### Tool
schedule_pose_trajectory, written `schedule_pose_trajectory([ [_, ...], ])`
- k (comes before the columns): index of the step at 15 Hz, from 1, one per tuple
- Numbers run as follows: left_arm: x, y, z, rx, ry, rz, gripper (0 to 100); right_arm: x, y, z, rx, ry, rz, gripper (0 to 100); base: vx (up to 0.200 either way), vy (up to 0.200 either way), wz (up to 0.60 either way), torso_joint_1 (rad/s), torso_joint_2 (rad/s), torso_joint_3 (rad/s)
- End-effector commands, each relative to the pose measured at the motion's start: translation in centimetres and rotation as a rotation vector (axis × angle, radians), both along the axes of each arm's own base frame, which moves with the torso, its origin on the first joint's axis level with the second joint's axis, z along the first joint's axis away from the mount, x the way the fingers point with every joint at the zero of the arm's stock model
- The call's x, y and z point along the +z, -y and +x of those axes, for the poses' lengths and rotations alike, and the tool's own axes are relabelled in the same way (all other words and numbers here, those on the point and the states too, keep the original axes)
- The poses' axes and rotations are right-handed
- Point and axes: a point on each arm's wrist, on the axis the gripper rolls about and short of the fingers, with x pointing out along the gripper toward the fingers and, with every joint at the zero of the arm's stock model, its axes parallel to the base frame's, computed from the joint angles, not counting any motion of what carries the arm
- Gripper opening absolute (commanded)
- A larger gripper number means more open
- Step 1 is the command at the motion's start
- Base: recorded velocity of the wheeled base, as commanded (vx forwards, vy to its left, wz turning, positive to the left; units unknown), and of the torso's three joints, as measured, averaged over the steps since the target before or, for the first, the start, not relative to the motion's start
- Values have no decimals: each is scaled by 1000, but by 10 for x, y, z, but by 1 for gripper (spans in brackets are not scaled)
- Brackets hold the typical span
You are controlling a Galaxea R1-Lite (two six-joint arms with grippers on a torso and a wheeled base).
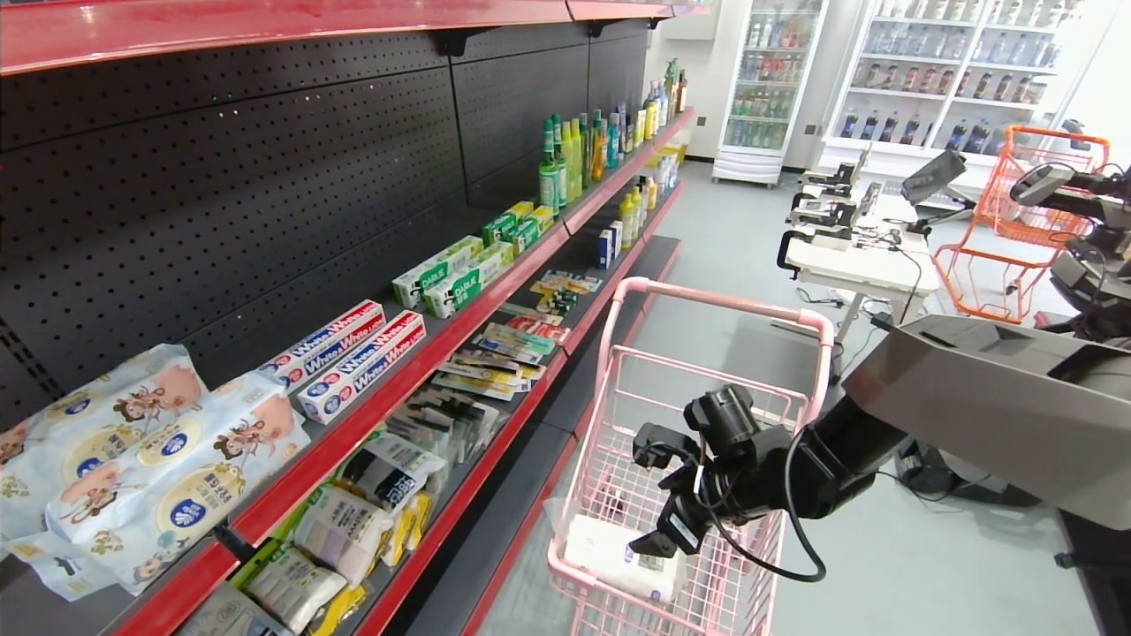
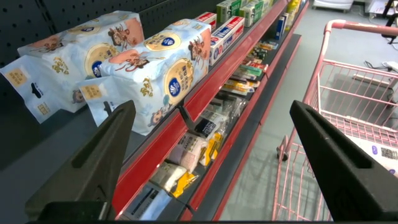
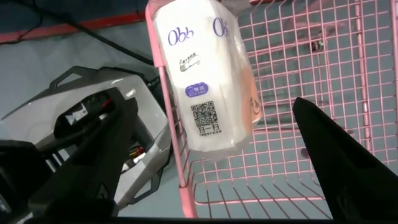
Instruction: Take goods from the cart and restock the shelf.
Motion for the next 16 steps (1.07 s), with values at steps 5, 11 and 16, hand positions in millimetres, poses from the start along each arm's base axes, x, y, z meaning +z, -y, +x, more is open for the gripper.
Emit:
schedule_pose_trajectory([
  [5,0,0,0,1,-1,0,100,4,5,6,-43,15,21,100,0,0,0,-34,72,38],
  [11,0,0,0,1,-1,0,100,12,8,14,-101,69,46,100,0,0,0,-90,188,97],
  [16,0,0,0,1,-1,0,100,14,5,16,-102,89,41,100,0,0,0,-110,233,121],
])
